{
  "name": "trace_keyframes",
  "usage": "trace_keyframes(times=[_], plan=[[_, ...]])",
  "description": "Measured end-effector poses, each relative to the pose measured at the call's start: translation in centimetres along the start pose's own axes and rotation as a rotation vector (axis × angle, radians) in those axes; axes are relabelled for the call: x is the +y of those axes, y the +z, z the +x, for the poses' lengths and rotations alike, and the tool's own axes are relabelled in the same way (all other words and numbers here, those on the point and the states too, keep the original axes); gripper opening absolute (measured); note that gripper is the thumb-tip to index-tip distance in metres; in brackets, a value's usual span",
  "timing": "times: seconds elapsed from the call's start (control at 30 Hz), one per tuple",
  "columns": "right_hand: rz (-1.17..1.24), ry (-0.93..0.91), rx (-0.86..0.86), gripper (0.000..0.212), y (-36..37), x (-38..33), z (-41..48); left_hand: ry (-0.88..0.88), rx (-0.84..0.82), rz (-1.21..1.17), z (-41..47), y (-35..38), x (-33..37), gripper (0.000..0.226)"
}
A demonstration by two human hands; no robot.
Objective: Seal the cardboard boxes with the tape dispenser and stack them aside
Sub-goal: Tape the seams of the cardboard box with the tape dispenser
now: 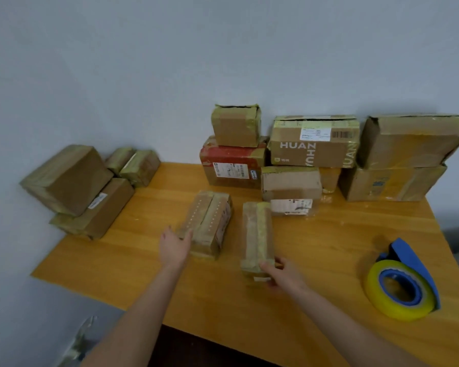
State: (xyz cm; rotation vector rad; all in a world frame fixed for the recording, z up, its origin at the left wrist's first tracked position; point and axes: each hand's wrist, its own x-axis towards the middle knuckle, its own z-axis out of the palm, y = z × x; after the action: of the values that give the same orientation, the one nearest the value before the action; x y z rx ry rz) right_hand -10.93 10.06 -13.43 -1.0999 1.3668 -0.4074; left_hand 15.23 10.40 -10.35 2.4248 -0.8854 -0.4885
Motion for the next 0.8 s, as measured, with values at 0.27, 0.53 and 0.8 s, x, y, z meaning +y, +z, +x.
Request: trace_keyframes(times=[0.27,0.53,0.8], plan=[[0.259,0.056,0.064,0.050,6.0,-2.9,1.9,-0.264,-0.541,-0.529,5.3,0.6,-3.5,0.062],[0.228,0.012,0.062,0.053,8.4,-7.3,3.3,-0.304,-0.531,-0.925,8.8,-4.0,-3.8,0.042],[0.436,-0.075,-0.261,0.091,12.1,-12.8,6.8,-0.273,-0.348,-1.011,11.8,-9.4,-4.4,0.031]])
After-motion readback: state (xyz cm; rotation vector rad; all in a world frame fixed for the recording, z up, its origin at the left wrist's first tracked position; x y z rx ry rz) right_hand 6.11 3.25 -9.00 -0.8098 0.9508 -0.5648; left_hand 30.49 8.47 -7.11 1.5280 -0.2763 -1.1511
